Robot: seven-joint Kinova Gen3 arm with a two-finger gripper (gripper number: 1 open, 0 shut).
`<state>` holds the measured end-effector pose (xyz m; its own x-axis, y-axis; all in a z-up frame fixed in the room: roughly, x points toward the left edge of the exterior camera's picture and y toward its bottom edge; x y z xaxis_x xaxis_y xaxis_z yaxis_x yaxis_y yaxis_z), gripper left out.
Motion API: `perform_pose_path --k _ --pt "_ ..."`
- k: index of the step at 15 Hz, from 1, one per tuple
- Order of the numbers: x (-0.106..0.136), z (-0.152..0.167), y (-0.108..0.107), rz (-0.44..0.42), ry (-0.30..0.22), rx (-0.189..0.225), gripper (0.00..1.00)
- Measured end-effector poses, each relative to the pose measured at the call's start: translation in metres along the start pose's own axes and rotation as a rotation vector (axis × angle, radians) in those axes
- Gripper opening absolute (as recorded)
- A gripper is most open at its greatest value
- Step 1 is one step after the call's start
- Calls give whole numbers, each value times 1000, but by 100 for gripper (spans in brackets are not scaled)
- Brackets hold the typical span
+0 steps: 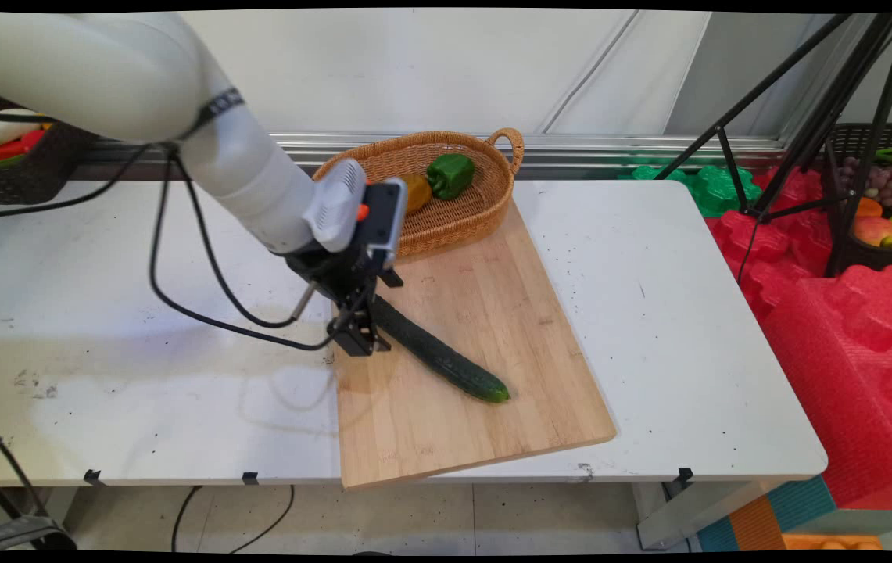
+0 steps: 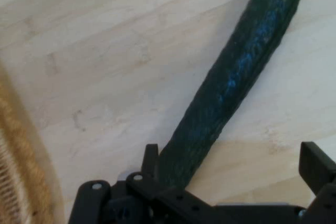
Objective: Pick up the cucumber from the cutting board
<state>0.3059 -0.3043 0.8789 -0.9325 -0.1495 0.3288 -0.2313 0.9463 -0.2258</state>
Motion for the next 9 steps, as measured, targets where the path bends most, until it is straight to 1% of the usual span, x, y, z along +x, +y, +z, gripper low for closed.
perform_pose_path --k 6,9 --pt "12 42 -13 83 -36 -57 100" --pt "18 58 -19 117 -43 -74 100"
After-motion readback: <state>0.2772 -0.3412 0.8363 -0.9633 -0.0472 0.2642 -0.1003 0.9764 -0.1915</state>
